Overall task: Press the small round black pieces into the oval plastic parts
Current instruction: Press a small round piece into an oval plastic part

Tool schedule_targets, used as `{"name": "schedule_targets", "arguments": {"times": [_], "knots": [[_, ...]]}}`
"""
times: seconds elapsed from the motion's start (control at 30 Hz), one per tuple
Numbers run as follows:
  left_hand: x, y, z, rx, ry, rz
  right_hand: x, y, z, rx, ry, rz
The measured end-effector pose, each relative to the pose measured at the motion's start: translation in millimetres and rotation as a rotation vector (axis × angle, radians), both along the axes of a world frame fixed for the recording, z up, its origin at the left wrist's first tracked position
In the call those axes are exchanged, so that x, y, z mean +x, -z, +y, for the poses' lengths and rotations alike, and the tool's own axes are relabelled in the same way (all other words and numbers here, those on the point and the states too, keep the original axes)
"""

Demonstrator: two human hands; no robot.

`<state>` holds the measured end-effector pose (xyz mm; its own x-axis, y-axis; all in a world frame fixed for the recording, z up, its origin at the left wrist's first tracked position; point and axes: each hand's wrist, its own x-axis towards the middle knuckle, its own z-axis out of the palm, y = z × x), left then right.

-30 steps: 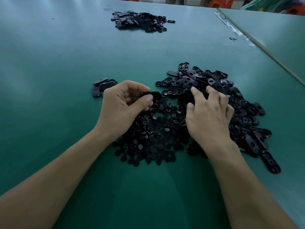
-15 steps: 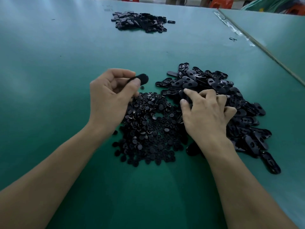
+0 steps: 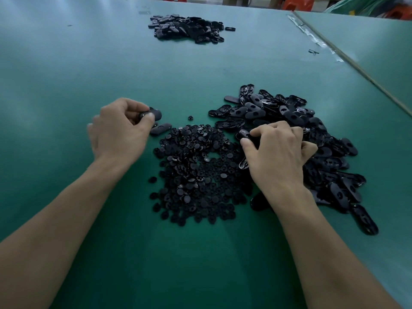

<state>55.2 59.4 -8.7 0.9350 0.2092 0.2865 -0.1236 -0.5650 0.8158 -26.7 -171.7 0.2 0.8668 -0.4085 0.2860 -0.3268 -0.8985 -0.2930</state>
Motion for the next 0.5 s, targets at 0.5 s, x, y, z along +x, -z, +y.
{"name": "schedule_targets", "arguments": {"times": [0.5], "knots": [[1.7, 3.6, 1.4, 0.209, -0.034, -0.107, -6.0, -3.5, 0.9, 0.109, -0.073, -0.184]]}}
